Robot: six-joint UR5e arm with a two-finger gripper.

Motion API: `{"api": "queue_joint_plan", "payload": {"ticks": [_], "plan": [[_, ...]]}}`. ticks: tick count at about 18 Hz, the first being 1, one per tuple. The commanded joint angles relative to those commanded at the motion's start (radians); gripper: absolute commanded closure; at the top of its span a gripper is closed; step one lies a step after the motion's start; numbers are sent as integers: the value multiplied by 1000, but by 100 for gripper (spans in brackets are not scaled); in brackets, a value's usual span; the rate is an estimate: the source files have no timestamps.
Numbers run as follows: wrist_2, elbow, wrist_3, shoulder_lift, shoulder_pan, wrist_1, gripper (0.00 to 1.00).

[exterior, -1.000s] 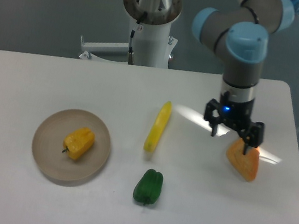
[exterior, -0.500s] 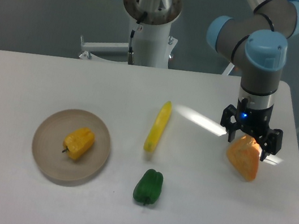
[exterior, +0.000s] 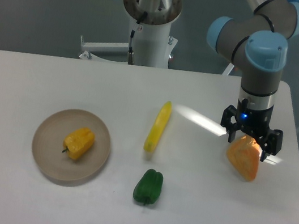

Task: Place the yellow pepper on the plate

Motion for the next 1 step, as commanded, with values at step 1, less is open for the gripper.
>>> {"api": "queue_joint_plan", "payload": {"ticks": [1], "plan": [[0,0,-2,0,0,0,0]]}}
